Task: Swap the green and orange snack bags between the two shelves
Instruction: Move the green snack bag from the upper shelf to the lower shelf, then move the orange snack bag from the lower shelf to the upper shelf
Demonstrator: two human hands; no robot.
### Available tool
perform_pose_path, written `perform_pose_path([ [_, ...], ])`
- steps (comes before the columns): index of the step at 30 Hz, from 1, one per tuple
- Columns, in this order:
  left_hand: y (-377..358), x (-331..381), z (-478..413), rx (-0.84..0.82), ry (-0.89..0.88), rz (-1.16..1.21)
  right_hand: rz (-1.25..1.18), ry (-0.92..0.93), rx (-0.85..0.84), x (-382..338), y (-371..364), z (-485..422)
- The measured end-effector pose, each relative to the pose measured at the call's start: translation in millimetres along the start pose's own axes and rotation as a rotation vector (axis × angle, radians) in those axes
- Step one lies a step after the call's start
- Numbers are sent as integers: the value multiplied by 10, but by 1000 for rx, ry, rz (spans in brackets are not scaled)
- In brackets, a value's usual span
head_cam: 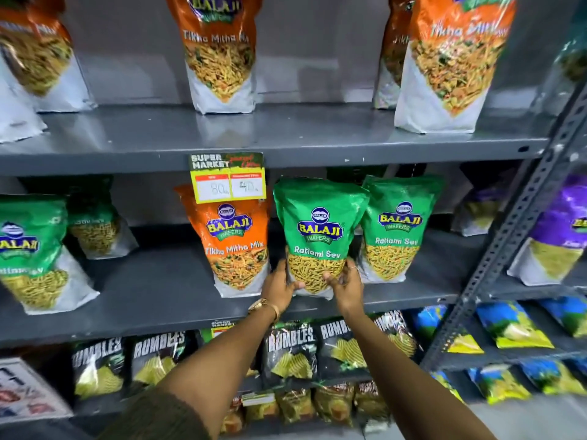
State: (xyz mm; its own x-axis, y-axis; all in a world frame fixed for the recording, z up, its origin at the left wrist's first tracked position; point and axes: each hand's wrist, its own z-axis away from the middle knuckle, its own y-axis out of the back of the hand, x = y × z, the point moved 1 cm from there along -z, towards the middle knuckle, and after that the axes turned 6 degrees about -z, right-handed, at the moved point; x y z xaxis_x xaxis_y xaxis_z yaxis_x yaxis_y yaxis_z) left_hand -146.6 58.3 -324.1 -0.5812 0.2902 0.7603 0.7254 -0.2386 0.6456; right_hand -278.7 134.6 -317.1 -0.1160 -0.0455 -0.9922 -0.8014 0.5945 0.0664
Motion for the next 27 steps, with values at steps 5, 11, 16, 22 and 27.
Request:
perform_pose_path([
  [5, -47, 67, -152, -13, 20, 87, 46, -76, 34, 57, -58, -228],
  [11, 62, -231, 189, 32, 2, 248, -69, -85, 232, 126, -66, -10],
  [16, 358, -499, 498, 417, -180, 52, -73, -27, 100, 106, -570, 369],
  [22, 742, -795, 324, 583, 135, 181, 145, -19, -229, -69, -1287, 294],
  [27, 938, -938, 106, 187, 197, 404, 191, -141, -255, -183, -1481, 21],
])
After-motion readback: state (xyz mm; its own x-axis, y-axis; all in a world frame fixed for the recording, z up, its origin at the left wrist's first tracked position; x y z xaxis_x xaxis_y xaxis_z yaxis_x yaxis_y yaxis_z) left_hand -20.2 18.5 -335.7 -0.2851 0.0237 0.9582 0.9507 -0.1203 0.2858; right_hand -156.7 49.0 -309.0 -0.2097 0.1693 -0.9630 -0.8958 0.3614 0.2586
